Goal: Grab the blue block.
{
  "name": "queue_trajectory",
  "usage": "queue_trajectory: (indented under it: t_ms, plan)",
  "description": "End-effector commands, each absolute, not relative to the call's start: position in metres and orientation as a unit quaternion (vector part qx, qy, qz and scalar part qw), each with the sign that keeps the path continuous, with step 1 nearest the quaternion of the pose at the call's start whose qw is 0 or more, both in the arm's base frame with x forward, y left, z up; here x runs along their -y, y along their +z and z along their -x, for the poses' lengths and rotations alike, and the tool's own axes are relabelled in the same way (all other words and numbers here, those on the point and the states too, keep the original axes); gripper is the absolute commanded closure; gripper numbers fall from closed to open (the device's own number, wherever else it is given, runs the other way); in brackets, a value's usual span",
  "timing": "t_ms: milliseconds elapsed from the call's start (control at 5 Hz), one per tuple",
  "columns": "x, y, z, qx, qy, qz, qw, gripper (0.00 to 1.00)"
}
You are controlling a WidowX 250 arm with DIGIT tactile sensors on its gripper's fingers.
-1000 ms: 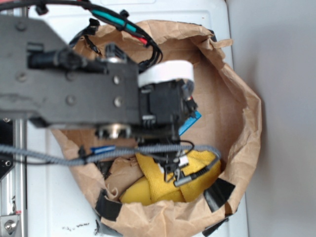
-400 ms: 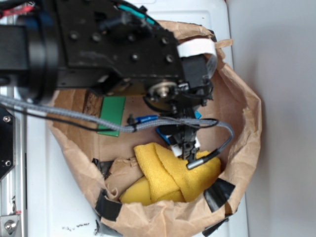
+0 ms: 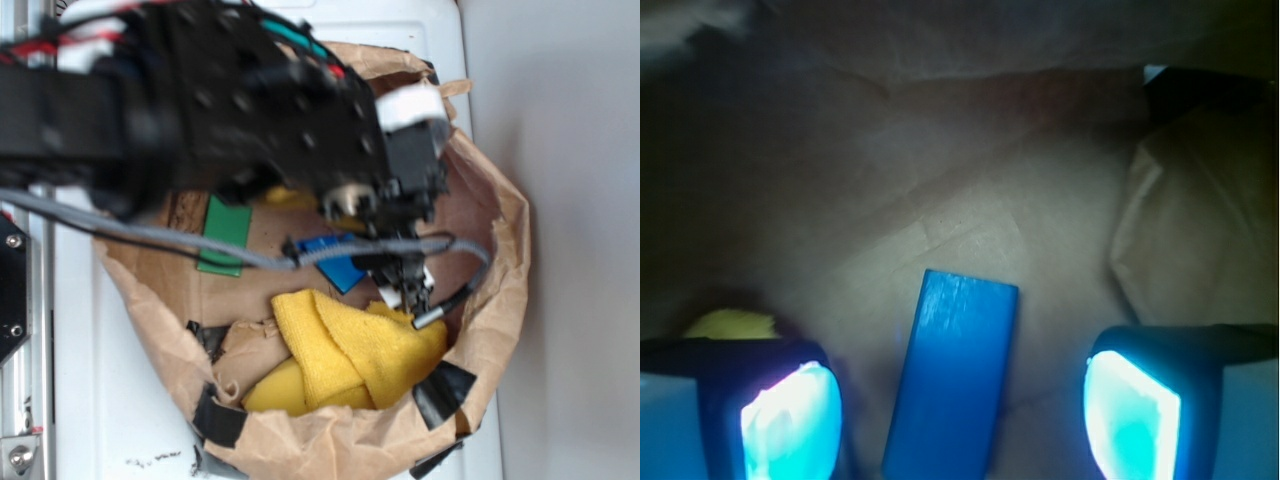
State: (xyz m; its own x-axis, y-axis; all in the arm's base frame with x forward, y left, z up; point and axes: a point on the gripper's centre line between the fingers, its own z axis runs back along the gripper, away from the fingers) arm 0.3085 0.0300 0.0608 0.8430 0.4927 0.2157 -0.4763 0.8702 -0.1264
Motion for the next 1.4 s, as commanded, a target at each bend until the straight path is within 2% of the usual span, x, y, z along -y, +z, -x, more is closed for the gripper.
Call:
queue_trajectory:
  t_ms: [0,200,400,600,800,1000,1200]
  plan:
    - [-0.025,0.036,-0.323,0.105,0.227,-0.001,0.968,0.00]
    - [-0.026,0.032,-0.323,0.109,0.228,-0.015,0.967,1.00]
    - [-0.025,0.036,-0.324,0.120,0.224,-0.006,0.967,1.00]
    - [-0.023,0.055,-0.324,0.119,0.223,0.016,0.967,1.00]
    - [-0.024,0.103,-0.303,0.132,0.231,0.040,0.963,1.00]
    - [-0.029,0.151,-0.290,0.151,0.258,0.029,0.954,1.00]
    - [-0.028,0.160,-0.286,0.129,0.266,0.007,0.955,1.00]
